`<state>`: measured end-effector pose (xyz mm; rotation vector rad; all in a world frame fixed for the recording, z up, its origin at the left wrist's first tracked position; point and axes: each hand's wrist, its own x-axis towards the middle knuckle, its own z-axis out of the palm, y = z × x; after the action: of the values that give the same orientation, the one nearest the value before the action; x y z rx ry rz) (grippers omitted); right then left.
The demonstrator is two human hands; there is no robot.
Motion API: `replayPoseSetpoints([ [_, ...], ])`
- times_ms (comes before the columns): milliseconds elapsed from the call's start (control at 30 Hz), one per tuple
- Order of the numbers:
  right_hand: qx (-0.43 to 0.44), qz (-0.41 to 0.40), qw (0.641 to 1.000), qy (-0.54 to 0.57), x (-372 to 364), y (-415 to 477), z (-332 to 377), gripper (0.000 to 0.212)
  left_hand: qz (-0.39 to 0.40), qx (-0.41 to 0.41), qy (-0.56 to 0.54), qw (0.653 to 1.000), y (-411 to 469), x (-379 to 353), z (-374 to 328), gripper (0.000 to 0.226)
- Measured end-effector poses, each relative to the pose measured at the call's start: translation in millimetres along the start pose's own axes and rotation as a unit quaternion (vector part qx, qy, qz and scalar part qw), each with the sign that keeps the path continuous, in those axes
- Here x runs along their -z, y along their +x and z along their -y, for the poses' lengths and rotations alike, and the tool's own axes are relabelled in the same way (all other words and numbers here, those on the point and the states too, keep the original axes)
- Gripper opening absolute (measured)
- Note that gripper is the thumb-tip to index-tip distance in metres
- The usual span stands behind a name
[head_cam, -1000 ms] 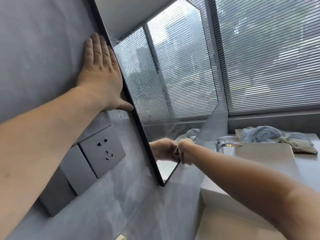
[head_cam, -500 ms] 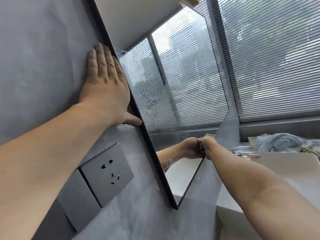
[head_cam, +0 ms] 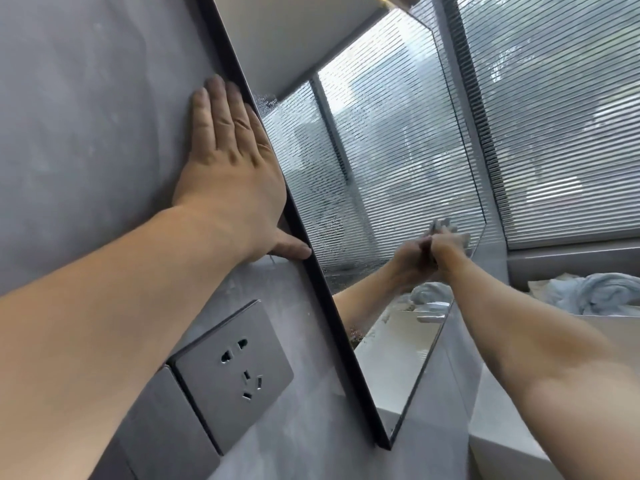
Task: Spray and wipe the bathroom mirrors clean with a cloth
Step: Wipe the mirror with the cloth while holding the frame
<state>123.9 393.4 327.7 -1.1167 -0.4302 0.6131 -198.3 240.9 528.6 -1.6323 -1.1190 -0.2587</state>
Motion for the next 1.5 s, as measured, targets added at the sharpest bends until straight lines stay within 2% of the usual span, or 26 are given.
replayPoseSetpoints([
  [100,0.149,0.085,0.984,0.050,-18,-32,21,0.055,-0.003,0.000,0.002,1.000,0,0,0,0.172],
  [167,0.288,0.182,0.940,0.000,-28,-74,24,0.059,0.000,0.001,0.004,1.000,0,2,0,0.172],
  [200,0.367,0.216,0.904,-0.047,-31,-101,23,0.060,0.001,0.001,0.003,1.000,0,2,0,0.172],
  [300,0.513,0.218,0.810,-0.182,-38,-151,20,0.059,0.002,0.002,-0.002,1.000,-2,6,-1,0.172],
  [367,0.544,0.206,0.785,-0.213,-38,-160,26,0.059,0.003,0.003,-0.003,1.000,-2,7,-2,0.172],
  [433,0.525,0.188,0.797,-0.233,-37,-141,30,0.057,0.006,0.004,-0.005,1.000,-2,7,-1,0.171],
  [500,0.432,0.152,0.863,-0.215,-36,-106,32,0.057,0.008,0.004,-0.004,1.000,-2,7,-1,0.171],
  [567,0.291,0.129,0.932,-0.172,-29,-74,35,0.058,0.010,0.004,-0.007,1.000,-2,7,0,0.171],
  [633,0.213,0.107,0.957,-0.165,-22,-67,38,0.055,0.010,0.003,-0.007,1.000,-1,6,0,0.171],
  [667,0.192,0.093,0.959,-0.185,-22,-77,44,0.050,0.011,0.003,-0.007,1.000,-1,6,0,0.171],
  [733,0.203,0.082,0.950,-0.223,-30,-108,56,0.047,0.011,0.005,-0.008,1.000,-1,7,1,0.171],
  [833,0.306,0.149,0.925,-0.170,-46,-155,69,0.049,0.012,0.005,-0.014,1.000,-2,8,0,0.169],
  [900,0.387,0.192,0.890,-0.146,-53,-186,81,0.052,0.013,0.007,-0.016,1.000,-1,8,0,0.170],
  [1000,0.485,0.237,0.816,-0.206,-56,-229,98,0.055,0.021,0.011,-0.011,1.000,-2,8,0,0.168],
  [1033,0.498,0.252,0.803,-0.208,-55,-234,103,0.056,0.023,0.011,-0.009,1.000,-2,8,0,0.167],
  [1067,0.485,0.266,0.808,-0.203,-54,-234,106,0.057,0.026,0.010,-0.010,1.000,-3,9,0,0.167],
  [1133,0.433,0.274,0.842,-0.168,-51,-234,118,0.053,0.032,0.010,-0.014,0.999,-3,10,1,0.167],
  [1200,0.354,0.296,0.885,-0.049,-42,-231,127,0.047,0.035,0.008,-0.017,0.999,-3,10,2,0.166],
  [1233,0.309,0.319,0.896,0.006,-35,-233,133,0.044,0.037,0.006,-0.019,0.999,-3,11,2,0.165],
  [1400,0.202,0.311,0.926,0.067,-6,-234,150,0.044,0.042,-0.013,-0.033,0.998,-5,15,6,0.152],
  [1500,0.144,0.342,0.921,0.119,3,-232,158,0.044,0.049,-0.003,-0.036,0.998,-4,23,6,0.145],
])
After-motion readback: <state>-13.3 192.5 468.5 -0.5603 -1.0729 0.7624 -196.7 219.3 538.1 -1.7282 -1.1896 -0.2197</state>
